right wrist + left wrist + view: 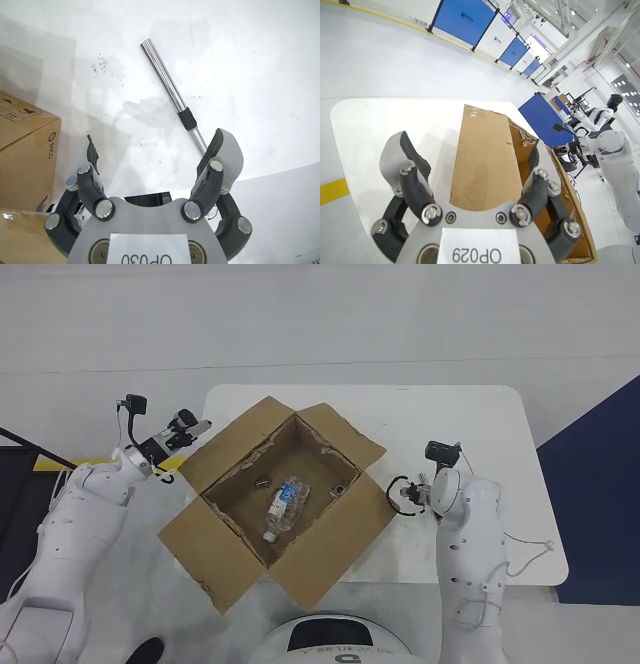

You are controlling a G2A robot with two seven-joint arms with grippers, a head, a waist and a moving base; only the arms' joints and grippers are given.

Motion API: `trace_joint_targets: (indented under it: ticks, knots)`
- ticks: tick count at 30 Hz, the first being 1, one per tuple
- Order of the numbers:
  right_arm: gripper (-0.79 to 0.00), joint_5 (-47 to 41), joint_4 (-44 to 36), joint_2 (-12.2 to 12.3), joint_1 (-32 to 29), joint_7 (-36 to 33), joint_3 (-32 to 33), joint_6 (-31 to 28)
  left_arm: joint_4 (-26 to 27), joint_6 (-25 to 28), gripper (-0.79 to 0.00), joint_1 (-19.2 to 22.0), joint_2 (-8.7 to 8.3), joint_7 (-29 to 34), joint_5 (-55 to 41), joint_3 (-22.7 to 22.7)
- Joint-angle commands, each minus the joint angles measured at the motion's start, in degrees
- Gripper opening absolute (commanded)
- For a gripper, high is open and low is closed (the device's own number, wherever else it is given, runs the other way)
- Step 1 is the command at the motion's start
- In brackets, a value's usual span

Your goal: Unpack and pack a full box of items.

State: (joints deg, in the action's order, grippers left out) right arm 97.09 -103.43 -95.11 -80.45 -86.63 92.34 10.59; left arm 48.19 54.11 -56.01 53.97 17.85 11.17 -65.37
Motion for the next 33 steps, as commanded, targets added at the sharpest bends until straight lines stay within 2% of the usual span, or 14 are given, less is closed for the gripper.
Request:
trace_joint_targets:
  ticks: [1,2,4,5,8,12,14,21,29,33]
  knots:
    - [0.0,-0.86,0.08,0.39,0.35,-1.19,1.9,-4.48,-0.01,0.0,0.0,0.0,0.0,0.0,0.0,0.0]
    - [0.0,-2.21,0.31,0.55,0.43,-1.37,2.63,-6.42,-0.01,0.0,0.0,0.0,0.0,0.0,0.0,0.0]
    - [-0.154,-4.65,0.53,0.98,0.13,-1.37,4.25,-11.14,-0.01,0.0,0.0,0.0,0.0,0.0,0.0,0.0]
    - [-0.203,-5.36,0.61,1.19,0.01,-1.37,4.93,-13.05,-0.01,0.0,0.0,0.0,0.0,0.0,0.0,0.0]
    - [-0.283,-7.07,1.69,1.81,-0.11,-1.37,6.31,-18.29,-0.01,0.0,0.0,0.0,0.0,0.0,0.0,0.0]
    - [-0.305,-7.67,6.39,2.63,2.31,-1.37,8.17,-21.34,-0.01,0.0,0.0,0.0,0.0,0.0,0.0,0.0]
    - [-0.372,-7.83,9.87,3.06,4.53,-1.37,9.36,-21.51,-0.01,0.0,0.0,0.0,0.0,0.0,0.0,0.0]
    - [-0.409,-5.33,16.14,4.35,8.24,-1.37,11.19,-21.48,-0.01,0.0,0.0,0.0,0.0,0.0,0.0,0.0]
    - [-0.413,-7.54,15.96,5.29,6.16,-1.37,12.36,-25.22,-0.01,0.0,0.0,0.0,0.0,0.0,0.0,0.0]
    - [-0.434,-8.09,16.61,5.71,5.91,-1.37,12.21,-25.07,-0.01,0.0,0.0,0.0,0.0,0.0,0.0,0.0]
